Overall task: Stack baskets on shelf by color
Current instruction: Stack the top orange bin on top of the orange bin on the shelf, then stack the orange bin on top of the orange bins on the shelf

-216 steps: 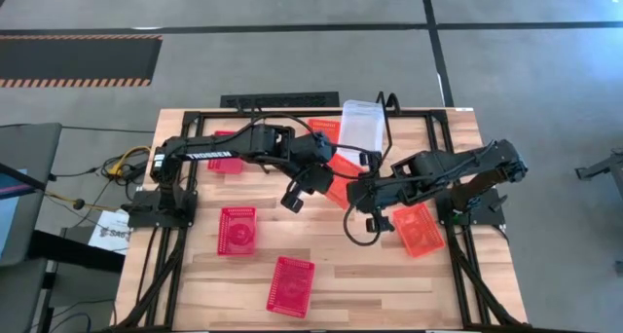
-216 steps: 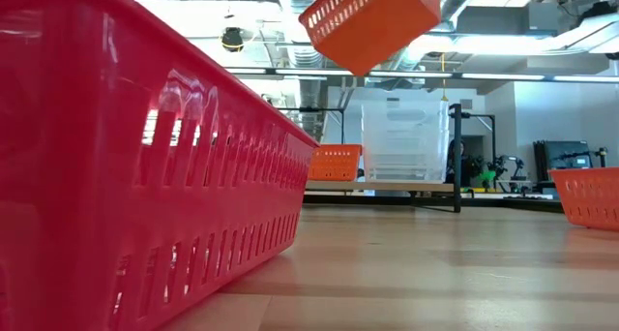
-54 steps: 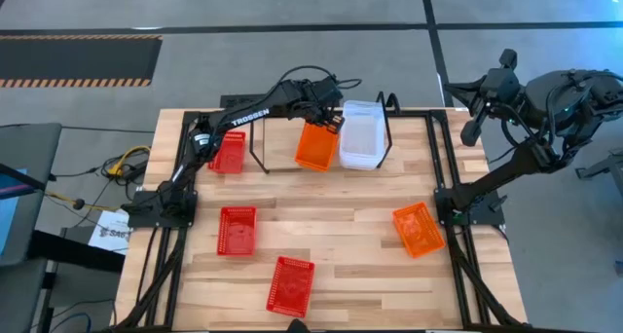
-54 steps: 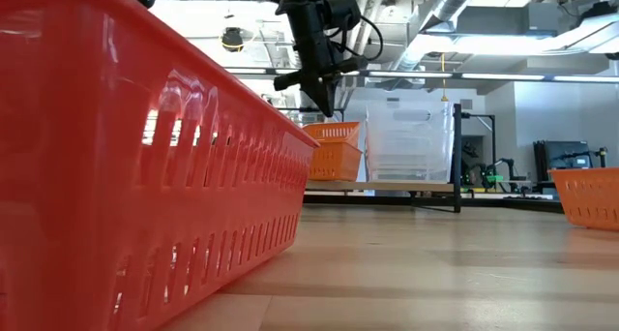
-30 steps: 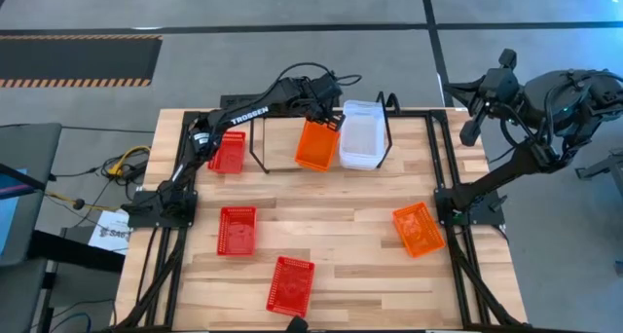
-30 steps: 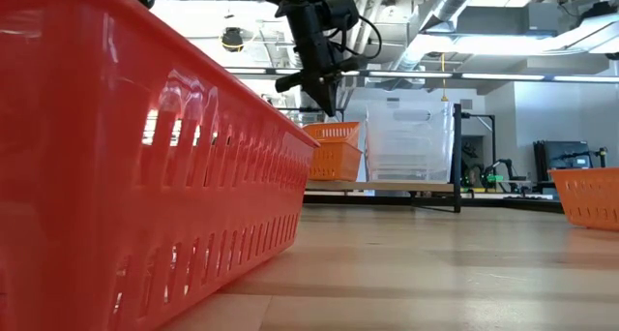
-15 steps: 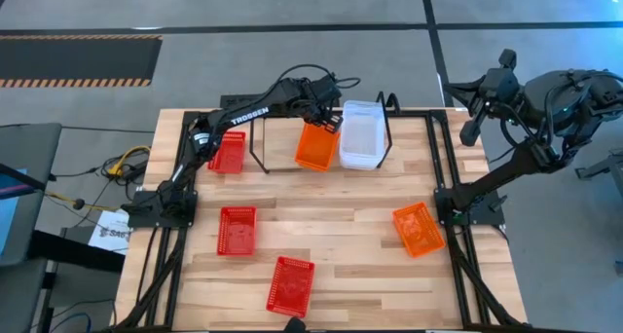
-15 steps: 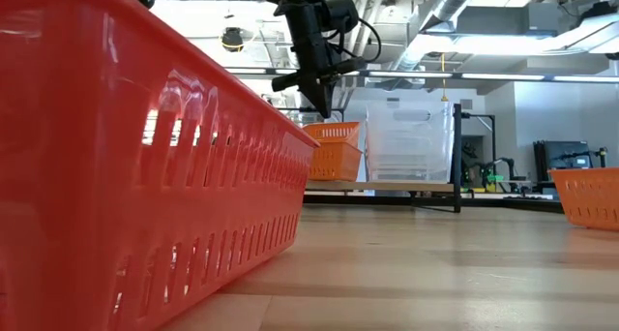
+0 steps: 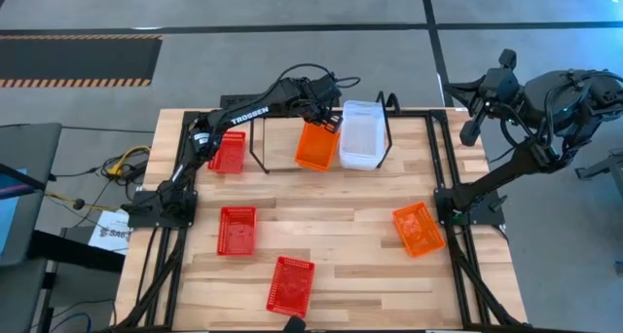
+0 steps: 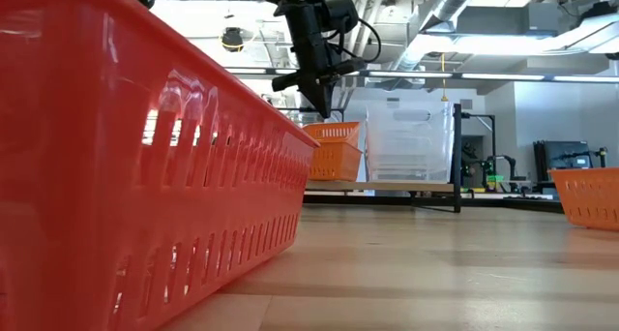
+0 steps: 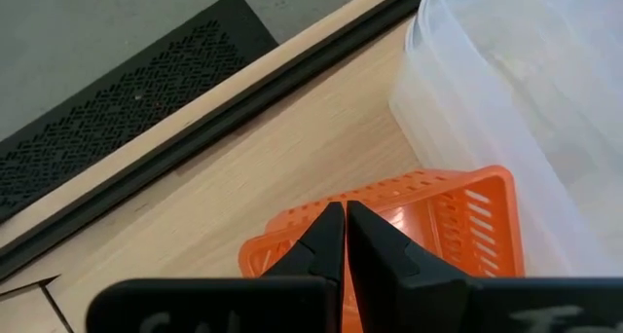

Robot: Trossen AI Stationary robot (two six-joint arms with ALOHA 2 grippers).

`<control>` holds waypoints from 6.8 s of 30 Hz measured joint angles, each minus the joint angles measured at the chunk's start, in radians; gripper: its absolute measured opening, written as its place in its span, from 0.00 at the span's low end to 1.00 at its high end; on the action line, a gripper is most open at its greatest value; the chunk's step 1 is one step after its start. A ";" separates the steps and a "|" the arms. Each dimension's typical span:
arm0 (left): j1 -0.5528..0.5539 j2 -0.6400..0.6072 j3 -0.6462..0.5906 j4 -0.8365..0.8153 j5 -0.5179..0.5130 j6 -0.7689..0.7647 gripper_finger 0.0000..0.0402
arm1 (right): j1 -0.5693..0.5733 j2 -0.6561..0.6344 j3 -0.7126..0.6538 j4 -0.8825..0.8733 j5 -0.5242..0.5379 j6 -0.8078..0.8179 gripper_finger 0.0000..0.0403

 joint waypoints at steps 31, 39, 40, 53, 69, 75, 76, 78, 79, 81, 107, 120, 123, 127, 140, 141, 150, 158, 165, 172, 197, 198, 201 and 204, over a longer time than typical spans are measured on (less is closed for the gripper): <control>-0.076 -0.002 -0.069 -0.062 0.281 0.471 0.00 | 0.000 0.000 0.000 0.000 -0.001 -0.003 0.02; -0.035 -0.001 -0.069 -0.056 0.192 0.510 0.00 | 0.000 0.000 0.000 0.000 -0.001 0.006 0.02; -0.027 -0.001 -0.069 -0.057 0.192 0.518 0.00 | 0.000 0.000 0.000 0.000 -0.001 0.012 0.02; -0.005 -0.001 -0.069 -0.052 0.238 0.624 0.00 | 0.000 0.000 0.000 0.000 -0.001 0.027 0.02; -0.003 0.000 -0.166 -0.031 0.229 0.722 0.00 | 0.000 0.043 0.000 0.000 -0.001 0.023 0.02; -0.011 0.002 -0.211 0.006 0.179 0.741 0.00 | 0.000 0.045 0.000 0.000 0.000 0.016 0.02; -0.011 0.002 -0.216 0.025 0.187 0.741 0.00 | 0.000 0.045 0.000 0.000 0.000 0.016 0.02; -0.008 0.002 -0.224 0.062 0.206 0.741 0.00 | 0.000 0.045 0.000 0.000 0.000 0.017 0.02; -0.006 0.002 -0.228 0.092 0.217 0.740 0.00 | 0.000 0.044 0.000 0.000 0.000 0.021 0.02; -0.001 0.002 -0.234 0.146 0.234 0.740 0.00 | 0.000 0.044 0.000 0.000 0.000 0.024 0.02; 0.009 0.001 -0.244 0.248 0.283 0.837 0.00 | 0.000 0.045 0.000 0.000 0.003 0.026 0.02; 0.075 0.000 -0.350 0.393 0.306 0.815 0.00 | 0.000 0.045 0.000 0.000 0.003 0.035 0.02; 0.074 0.000 -0.350 0.466 0.301 0.820 0.00 | 0.000 0.049 0.000 0.000 0.003 0.038 0.02; 0.088 0.000 -0.350 0.540 0.290 0.796 0.00 | 0.000 0.054 0.000 0.000 0.002 0.043 0.02; 0.064 -0.003 -0.342 0.489 0.290 0.642 0.00 | 0.000 0.072 0.000 0.000 0.002 0.019 0.02; 0.054 -0.004 -0.328 0.458 0.286 0.626 0.00 | 0.000 0.072 0.000 0.000 0.002 0.020 0.02; -0.096 -0.010 -0.029 0.050 0.095 0.521 0.00 | 0.000 0.062 0.000 0.000 -0.022 0.024 0.02; -0.296 -0.097 0.015 -0.076 0.030 0.393 0.00 | -0.054 0.050 -0.022 0.000 -0.287 0.141 0.02; -0.418 -0.128 0.016 -0.207 -0.140 0.301 0.00 | -0.090 -0.014 -0.284 0.001 -0.451 0.317 0.02; -0.444 -0.135 0.016 -0.353 -0.186 0.200 0.00 | -0.093 -0.261 -0.747 -0.001 -0.526 0.686 0.02; -0.355 -0.135 0.015 0.010 -0.042 0.367 0.00 | 0.084 -0.443 -1.444 0.045 -0.808 1.490 0.04; -0.352 -0.135 0.015 0.012 -0.035 0.369 0.00 | 0.087 -0.443 -1.458 0.070 -0.826 1.491 0.05; -0.343 -0.134 0.015 0.012 -0.015 0.369 0.00 | 0.110 -0.437 -1.501 0.161 -0.850 1.493 0.09; -0.339 -0.134 0.015 0.012 -0.015 0.369 0.00 | 0.135 -0.421 -1.539 0.234 -0.851 1.503 0.15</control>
